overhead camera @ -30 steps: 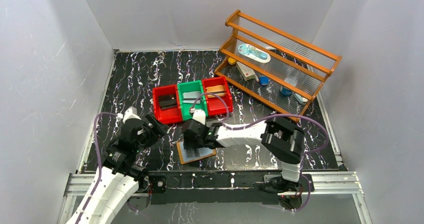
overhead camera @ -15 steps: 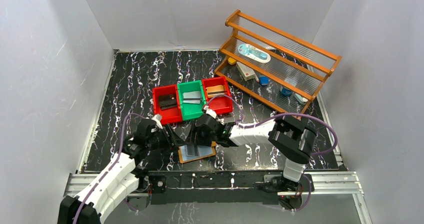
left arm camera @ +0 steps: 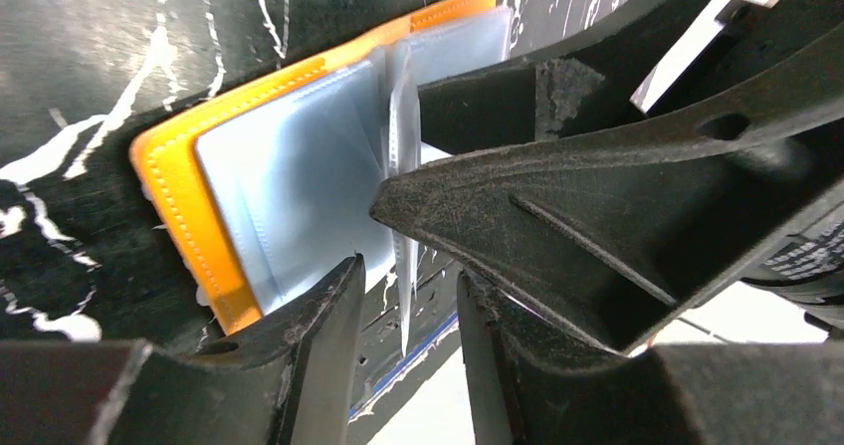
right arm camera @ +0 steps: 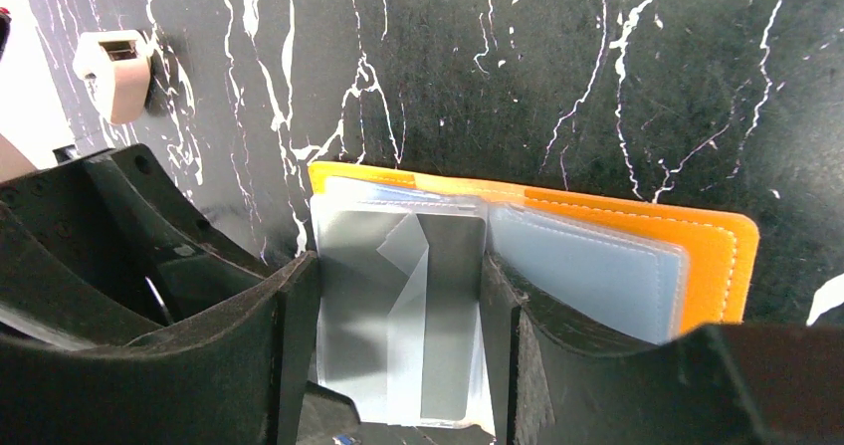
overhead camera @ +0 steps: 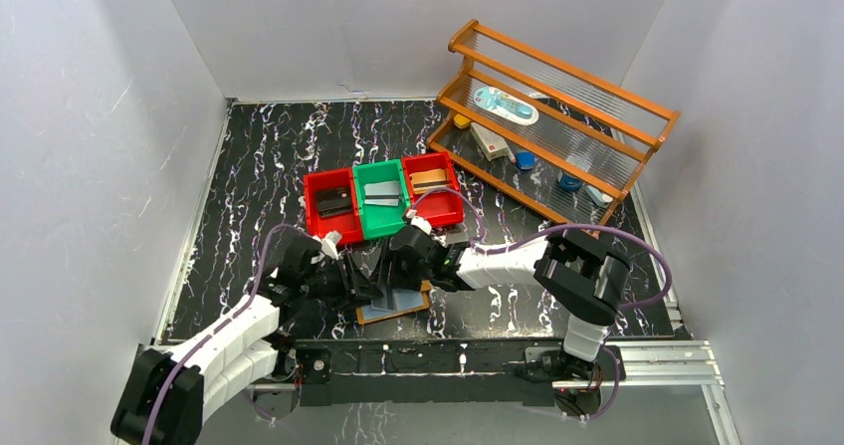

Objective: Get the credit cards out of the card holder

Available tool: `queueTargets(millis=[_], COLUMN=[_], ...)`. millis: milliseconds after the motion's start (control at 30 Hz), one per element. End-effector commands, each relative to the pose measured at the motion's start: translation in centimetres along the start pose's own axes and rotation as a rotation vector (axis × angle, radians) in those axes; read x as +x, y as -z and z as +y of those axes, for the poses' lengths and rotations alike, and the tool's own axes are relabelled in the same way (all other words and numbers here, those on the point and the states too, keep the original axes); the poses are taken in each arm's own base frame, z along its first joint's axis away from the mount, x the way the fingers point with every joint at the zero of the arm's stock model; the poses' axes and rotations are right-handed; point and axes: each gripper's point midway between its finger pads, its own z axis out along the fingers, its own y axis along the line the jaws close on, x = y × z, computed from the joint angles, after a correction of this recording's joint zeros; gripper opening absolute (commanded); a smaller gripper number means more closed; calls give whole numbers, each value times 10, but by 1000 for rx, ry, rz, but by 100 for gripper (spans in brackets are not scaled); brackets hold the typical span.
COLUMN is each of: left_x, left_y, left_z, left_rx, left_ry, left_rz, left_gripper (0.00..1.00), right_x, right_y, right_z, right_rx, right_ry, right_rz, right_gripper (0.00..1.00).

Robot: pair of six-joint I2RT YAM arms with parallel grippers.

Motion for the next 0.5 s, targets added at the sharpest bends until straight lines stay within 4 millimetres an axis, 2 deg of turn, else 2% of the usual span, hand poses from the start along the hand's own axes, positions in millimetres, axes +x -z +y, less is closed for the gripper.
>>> queueTargets(millis=[0, 167, 200, 333, 467], left_x=[3, -6, -7, -12, -13], left_y=[-4, -5, -5, -7, -10], left_z=[-29, -51, -54, -64, -77], left_rx=[116, 172, 179, 206, 249], left_ry=[-101, -191, -205, -250, -277], left_rz=[43, 19, 18, 17, 34], left_gripper=[37, 37, 37, 38, 39], right_x=[26, 16, 9, -7, -20], right_y=[-5, 4, 11, 27, 41], right_z=[-37, -23, -14, 1, 3], right_rx=[92, 30, 0, -40, -27], right_ry=[3, -13, -16, -13, -22], right_rz=[86, 67, 47, -9, -66], right_gripper=[62, 77, 79, 85, 88])
